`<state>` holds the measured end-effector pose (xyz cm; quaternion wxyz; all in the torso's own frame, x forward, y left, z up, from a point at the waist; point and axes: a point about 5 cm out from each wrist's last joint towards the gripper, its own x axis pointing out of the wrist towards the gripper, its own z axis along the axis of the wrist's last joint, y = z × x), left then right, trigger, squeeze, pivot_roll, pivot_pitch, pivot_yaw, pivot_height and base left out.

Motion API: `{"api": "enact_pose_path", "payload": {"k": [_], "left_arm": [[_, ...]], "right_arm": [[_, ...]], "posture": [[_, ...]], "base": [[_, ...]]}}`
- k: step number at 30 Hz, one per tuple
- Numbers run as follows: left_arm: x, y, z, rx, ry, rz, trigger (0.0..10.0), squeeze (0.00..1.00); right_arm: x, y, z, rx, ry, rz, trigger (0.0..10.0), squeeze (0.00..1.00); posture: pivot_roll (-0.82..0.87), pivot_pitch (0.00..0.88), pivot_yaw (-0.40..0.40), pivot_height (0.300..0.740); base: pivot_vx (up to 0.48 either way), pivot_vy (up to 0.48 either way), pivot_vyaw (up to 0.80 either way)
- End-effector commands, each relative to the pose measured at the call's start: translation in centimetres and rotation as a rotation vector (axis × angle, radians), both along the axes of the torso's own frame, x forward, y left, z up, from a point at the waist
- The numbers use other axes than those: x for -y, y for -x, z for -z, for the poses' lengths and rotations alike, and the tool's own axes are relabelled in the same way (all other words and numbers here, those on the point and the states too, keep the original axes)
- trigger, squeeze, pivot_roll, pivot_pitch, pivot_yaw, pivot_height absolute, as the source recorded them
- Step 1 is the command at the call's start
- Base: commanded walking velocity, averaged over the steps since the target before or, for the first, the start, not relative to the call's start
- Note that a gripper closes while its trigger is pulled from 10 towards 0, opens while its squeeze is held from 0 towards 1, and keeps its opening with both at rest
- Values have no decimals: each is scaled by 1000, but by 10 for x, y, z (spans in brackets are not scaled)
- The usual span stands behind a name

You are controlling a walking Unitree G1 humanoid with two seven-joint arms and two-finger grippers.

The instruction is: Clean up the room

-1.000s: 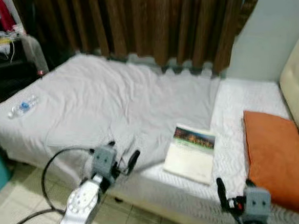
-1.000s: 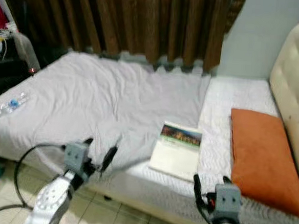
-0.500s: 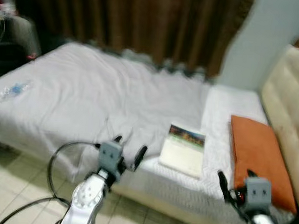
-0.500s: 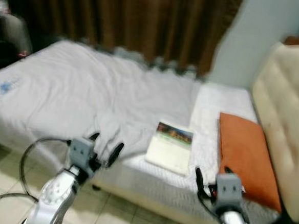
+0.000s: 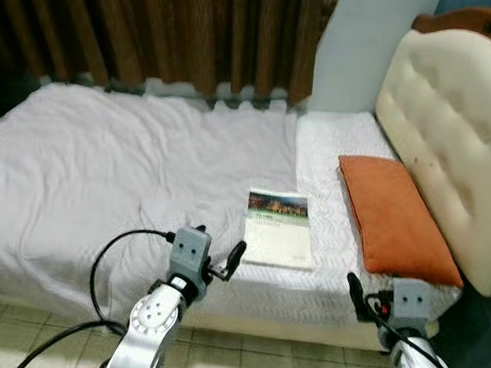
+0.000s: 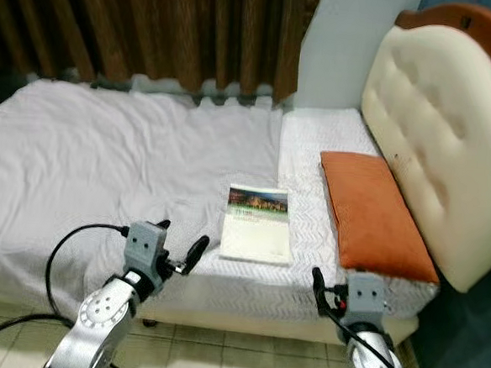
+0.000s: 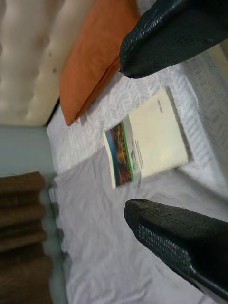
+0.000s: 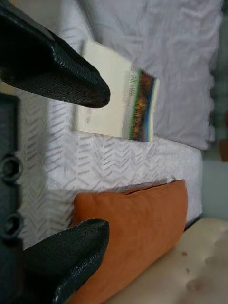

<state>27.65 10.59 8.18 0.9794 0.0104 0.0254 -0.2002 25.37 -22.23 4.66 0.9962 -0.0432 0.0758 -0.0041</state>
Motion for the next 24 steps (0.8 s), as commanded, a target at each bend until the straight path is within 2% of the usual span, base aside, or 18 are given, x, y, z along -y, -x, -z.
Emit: {"api": "enact_pose_path", "payload": {"k": [1, 8, 13, 16, 18, 24], "left_arm": [[-15, -3, 5, -29, -31, -47, 10000, 0], [-14, -1, 4, -31, -6, -70, 10000, 0], [-10, -2, 7, -41, -59, -60, 10000, 0], [-10, -4, 6, -39, -53, -58, 10000, 0], [-10, -4, 4, -19, -46, -64, 10000, 0], [-9, -6, 5, -34, -21, -97, 10000, 0]], "right_arm": [[-14, -6, 0, 16, -28, -44, 10000, 0], [-17, -7, 2, 7, -35, -60, 10000, 0], [-17, -7, 4, 6, -29, -70, 10000, 0], [-18, -8, 7, -22, -33, -72, 10000, 0], [-19, -8, 5, -2, -33, -79, 10000, 0], [-17, -11, 3, 5, -26, -85, 10000, 0]], "posture": [[-63, 36, -1, 740], [-64, 45, 7, 740], [-62, 48, 11, 740], [-63, 48, 12, 740], [-65, 49, 12, 740], [-71, 51, 11, 740]], "base": [[311, 364, 0], [313, 363, 0], [329, 349, 0], [381, 292, -750], [379, 292, -766], [0, 0, 0]]}}
